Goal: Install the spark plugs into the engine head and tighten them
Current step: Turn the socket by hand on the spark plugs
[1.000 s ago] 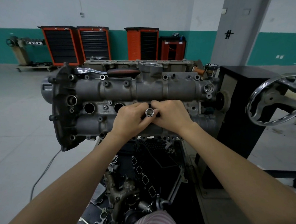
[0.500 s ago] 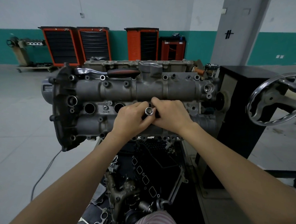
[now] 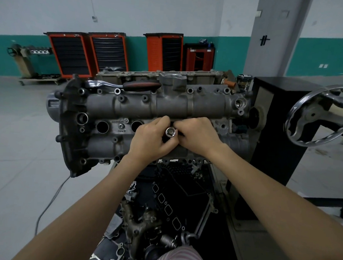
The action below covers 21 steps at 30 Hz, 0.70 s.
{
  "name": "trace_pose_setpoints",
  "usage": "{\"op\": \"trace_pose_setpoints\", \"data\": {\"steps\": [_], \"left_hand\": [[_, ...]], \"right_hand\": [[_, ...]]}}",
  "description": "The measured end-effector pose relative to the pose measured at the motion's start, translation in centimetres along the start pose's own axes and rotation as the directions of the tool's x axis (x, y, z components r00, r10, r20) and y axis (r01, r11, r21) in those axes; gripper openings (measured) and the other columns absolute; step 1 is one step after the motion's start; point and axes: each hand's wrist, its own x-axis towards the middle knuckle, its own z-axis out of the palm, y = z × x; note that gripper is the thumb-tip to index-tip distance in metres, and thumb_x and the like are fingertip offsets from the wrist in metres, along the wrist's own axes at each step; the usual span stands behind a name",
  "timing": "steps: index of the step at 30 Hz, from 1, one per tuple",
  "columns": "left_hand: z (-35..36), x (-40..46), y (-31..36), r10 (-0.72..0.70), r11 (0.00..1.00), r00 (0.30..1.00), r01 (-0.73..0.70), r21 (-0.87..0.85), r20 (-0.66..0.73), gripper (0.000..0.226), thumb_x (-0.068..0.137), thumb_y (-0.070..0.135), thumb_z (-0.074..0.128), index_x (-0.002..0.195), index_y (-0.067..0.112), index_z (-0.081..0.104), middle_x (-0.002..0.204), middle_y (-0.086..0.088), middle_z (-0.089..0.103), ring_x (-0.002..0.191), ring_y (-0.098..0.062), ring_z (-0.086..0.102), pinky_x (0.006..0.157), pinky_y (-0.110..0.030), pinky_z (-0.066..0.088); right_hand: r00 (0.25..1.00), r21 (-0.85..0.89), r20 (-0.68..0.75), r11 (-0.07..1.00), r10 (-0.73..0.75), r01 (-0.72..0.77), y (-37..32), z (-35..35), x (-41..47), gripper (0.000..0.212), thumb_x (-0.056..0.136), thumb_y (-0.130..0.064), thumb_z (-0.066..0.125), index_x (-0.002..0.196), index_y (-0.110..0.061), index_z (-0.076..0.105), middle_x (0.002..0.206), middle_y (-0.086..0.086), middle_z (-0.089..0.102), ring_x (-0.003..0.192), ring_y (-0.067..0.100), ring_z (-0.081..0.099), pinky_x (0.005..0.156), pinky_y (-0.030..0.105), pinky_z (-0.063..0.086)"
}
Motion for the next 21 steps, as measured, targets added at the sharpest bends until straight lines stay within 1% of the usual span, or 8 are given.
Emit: {"op": "trace_pose_setpoints", "data": {"steps": [3, 5, 7, 9, 12, 15, 18, 21], "left_hand": [[0.19, 0.07, -0.04, -0.023, 0.999, 1.0, 0.023, 0.037, 0.004, 0.036, 0.081, 0.034, 0.046, 0.061, 0.004, 0.044, 0.051, -0.007, 0.046, 0.042, -0.025, 0.042, 0.044, -0.024, 0.025], [0.3, 0.14, -0.08, -0.014, 0.997, 1.0, 0.015, 0.081, -0.012, 0.041, 0.083, 0.035, 0.047, 0.057, 0.003, 0.047, 0.048, -0.008, 0.048, 0.041, -0.026, 0.046, 0.044, -0.023, 0.026], [0.28, 0.09, -0.11, 0.004, 0.996, 1.0, -0.002, 0.089, -0.024, 0.042, 0.085, 0.033, 0.047, 0.056, 0.002, 0.049, 0.048, -0.009, 0.05, 0.041, -0.027, 0.048, 0.042, -0.024, 0.029], [0.16, -0.02, -0.13, 0.006, 0.999, 1.0, -0.006, 0.053, -0.01, 0.041, 0.085, 0.032, 0.045, 0.059, 0.001, 0.049, 0.05, -0.01, 0.049, 0.041, -0.028, 0.047, 0.041, -0.026, 0.03], [-0.02, -0.08, 0.0, -0.015, 1.0, 1.0, 0.015, 0.011, 0.006, 0.035, 0.084, 0.031, 0.043, 0.065, 0.001, 0.045, 0.053, -0.01, 0.048, 0.041, -0.027, 0.045, 0.042, -0.025, 0.026], [-0.08, -0.07, 0.06, -0.023, 1.0, 1.0, 0.023, 0.006, 0.006, 0.036, 0.082, 0.032, 0.043, 0.066, 0.0, 0.045, 0.054, -0.009, 0.048, 0.043, -0.028, 0.046, 0.042, -0.026, 0.028], [-0.05, -0.06, 0.11, -0.034, 0.999, 0.999, 0.034, 0.021, 0.003, 0.041, 0.083, 0.037, 0.044, 0.064, 0.001, 0.046, 0.054, -0.009, 0.051, 0.045, -0.028, 0.049, 0.042, -0.028, 0.031], [0.01, 0.05, 0.11, -0.042, 0.998, 0.999, 0.043, 0.038, -0.005, 0.045, 0.084, 0.039, 0.045, 0.061, 0.0, 0.05, 0.053, -0.011, 0.053, 0.046, -0.029, 0.051, 0.043, -0.03, 0.034]], "right_hand": [[1.0, 0.019, -0.027, 1.0, -0.009, 0.009, -0.09, -0.04, -0.09, 0.019, 0.069, -0.007, 0.07, 0.055, -0.005, 0.057, 0.053, 0.013, 0.06, 0.047, 0.033, 0.057, 0.043, 0.029, 0.035], [1.0, 0.026, -0.016, 1.0, 0.011, -0.011, -0.11, -0.02, -0.07, 0.018, 0.07, -0.008, 0.07, 0.057, -0.006, 0.058, 0.056, 0.014, 0.062, 0.05, 0.034, 0.059, 0.044, 0.03, 0.038], [1.0, 0.021, -0.017, 1.0, 0.018, -0.018, -0.04, 0.09, -0.03, 0.015, 0.073, -0.013, 0.066, 0.062, -0.006, 0.059, 0.06, 0.015, 0.063, 0.054, 0.035, 0.06, 0.046, 0.031, 0.037], [0.999, 0.009, -0.032, 1.0, 0.012, -0.012, 0.04, 0.17, -0.06, 0.015, 0.075, -0.019, 0.06, 0.069, -0.005, 0.057, 0.061, 0.014, 0.063, 0.056, 0.035, 0.06, 0.047, 0.03, 0.032], [1.0, -0.047, 0.011, 0.999, 0.009, -0.009, 0.18, 0.46, 0.1, 0.024, 0.08, -0.032, 0.053, 0.084, -0.008, 0.052, 0.072, 0.009, 0.066, 0.068, 0.033, 0.062, 0.051, 0.029, 0.027], [0.999, -0.069, 0.019, 0.997, -0.03, 0.031, 0.28, 0.52, 0.11, 0.025, 0.081, -0.029, 0.056, 0.091, -0.007, 0.053, 0.074, 0.009, 0.066, 0.07, 0.033, 0.063, 0.05, 0.03, 0.027], [0.999, -0.032, -0.005, 0.998, -0.046, 0.045, 0.08, 0.14, 0.03, 0.014, 0.08, -0.02, 0.062, 0.08, -0.007, 0.059, 0.066, 0.01, 0.065, 0.061, 0.033, 0.062, 0.047, 0.029, 0.028], [0.999, -0.002, -0.026, 0.999, -0.034, 0.034, -0.08, -0.06, -0.05, 0.012, 0.076, -0.014, 0.066, 0.071, -0.006, 0.059, 0.06, 0.012, 0.063, 0.054, 0.032, 0.061, 0.046, 0.029, 0.03]]}}
